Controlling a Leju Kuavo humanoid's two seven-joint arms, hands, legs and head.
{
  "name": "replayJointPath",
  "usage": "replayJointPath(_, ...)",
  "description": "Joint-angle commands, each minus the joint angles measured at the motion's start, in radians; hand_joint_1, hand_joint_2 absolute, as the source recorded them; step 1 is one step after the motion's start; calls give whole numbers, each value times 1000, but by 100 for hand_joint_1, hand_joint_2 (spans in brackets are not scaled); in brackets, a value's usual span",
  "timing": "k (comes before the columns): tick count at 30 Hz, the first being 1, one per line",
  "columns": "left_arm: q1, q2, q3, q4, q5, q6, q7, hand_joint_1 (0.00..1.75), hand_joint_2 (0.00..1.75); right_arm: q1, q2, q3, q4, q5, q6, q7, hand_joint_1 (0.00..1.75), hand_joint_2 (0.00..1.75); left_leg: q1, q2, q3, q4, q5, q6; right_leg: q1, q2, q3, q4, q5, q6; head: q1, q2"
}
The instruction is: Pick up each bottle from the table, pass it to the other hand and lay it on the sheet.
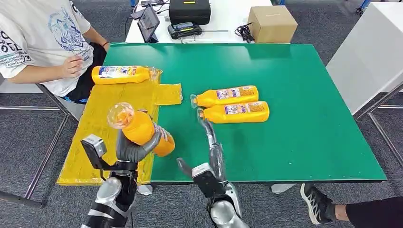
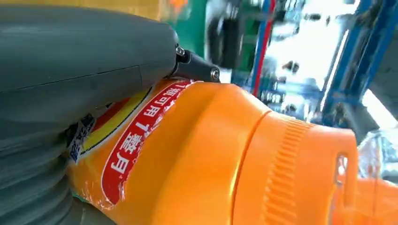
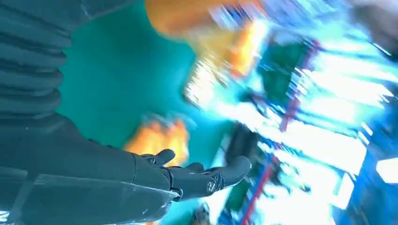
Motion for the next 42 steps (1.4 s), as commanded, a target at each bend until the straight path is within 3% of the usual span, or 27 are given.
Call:
replayJointPath(1,-111,32,83,17,-218,203,-29,175,175,73,-52,34,-255,-69,-20,-39,0,0,1,0,3,0,-2,-1,1,0,3,0,-2,-1,0,0)
replayJointPath(15,-119,30,91,23,-271,248,-40,175,175,60,-57,42,-248,-89,-17,-43,0,0,1,1,6,-1,-2,-1,1,0,6,-1,-2,-2,0,0)
replayJointPath(18,-185,82,90,113,-725,540,24,175,175,39,-60,62,-236,-87,7,-25,0,0,1,1,4,0,-1,-1,1,0,4,-1,-1,-2,0,0)
replayJointPath(24,-286,47,304,261,-1147,540,56,175,175,-10,-45,101,-215,-122,60,-11,0,0,1,3,6,-1,-2,-2,1,2,5,0,-1,-2,0,0)
replayJointPath(27,-418,132,253,565,-1299,540,159,175,175,-34,-42,122,-192,-161,110,8,0,0,1,4,7,-1,-2,-2,1,3,6,0,-1,-3,0,0)
replayJointPath(29,-485,173,242,734,-1237,475,139,175,175,-39,-37,122,-174,-171,127,9,0,0,1,1,7,-2,0,-2,1,0,7,-1,-1,-3,0,0)
replayJointPath(32,-516,268,142,901,-1414,437,256,175,175,-47,-32,134,-137,-191,197,20,0,0,1,2,9,-3,1,-2,1,1,8,-2,0,-3,0,0)
replayJointPath(39,-515,312,102,958,-1478,301,299,175,175,-34,-22,138,-116,-156,236,31,0,0,2,6,10,-2,-2,-2,2,4,8,-1,-2,-2,0,0)
replayJointPath(42,-522,308,173,951,-1398,193,276,175,175,-39,-28,135,-119,-167,250,32,0,0,1,4,5,0,-1,-2,1,3,4,0,-1,-2,0,0)
